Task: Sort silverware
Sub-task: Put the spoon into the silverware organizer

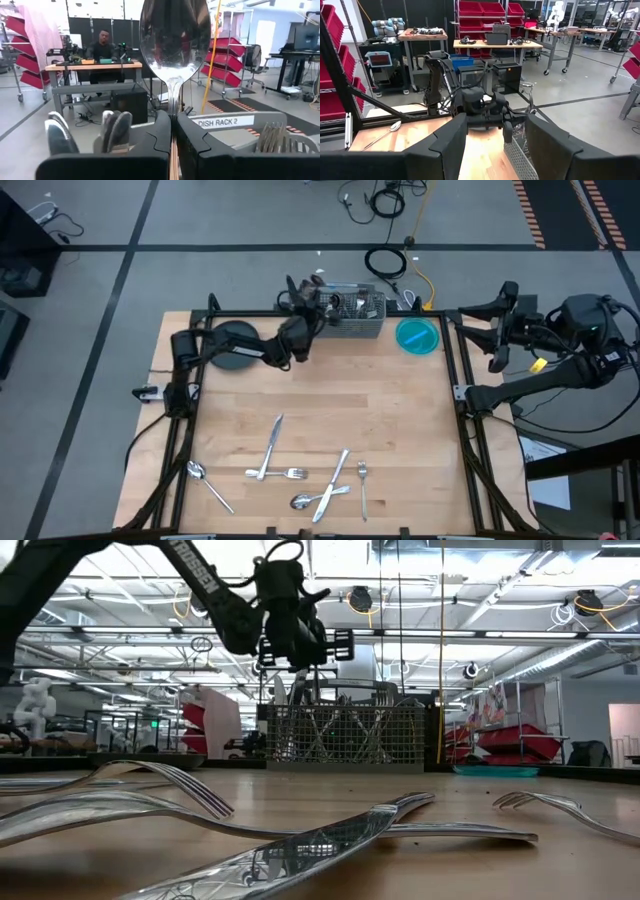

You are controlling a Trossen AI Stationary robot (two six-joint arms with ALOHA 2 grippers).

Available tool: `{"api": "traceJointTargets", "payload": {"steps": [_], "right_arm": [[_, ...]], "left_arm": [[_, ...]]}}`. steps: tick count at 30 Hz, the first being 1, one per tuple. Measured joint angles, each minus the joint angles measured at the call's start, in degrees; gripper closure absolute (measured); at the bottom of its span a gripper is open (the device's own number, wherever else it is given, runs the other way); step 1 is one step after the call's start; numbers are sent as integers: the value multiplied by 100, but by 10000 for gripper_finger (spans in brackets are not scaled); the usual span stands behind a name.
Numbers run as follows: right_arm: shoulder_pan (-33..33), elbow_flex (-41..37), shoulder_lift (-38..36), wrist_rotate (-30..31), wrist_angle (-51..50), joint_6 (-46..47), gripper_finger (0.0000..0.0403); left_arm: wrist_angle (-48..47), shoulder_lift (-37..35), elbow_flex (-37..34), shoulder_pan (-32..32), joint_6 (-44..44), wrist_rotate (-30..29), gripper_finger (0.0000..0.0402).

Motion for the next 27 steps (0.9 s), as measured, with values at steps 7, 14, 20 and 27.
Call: {"api": "traceJointTargets", "payload": {"steps": [7, 14, 20, 27], "right_arm": [[0, 1, -15, -7, 43, -2, 216], [0, 1, -15, -28, 35, -45, 216], [0, 2, -15, -33, 28, -161, 216], [1, 0, -15, -50, 28, -216, 216]], "left_arm": [[-313, 423, 312, 71, -112, -28, 389], [-1476, 425, 377, 62, -753, 421, 366], [-1538, 423, 377, 17, -764, 624, 298], [-1638, 308, 382, 0, -767, 903, 266]]}}
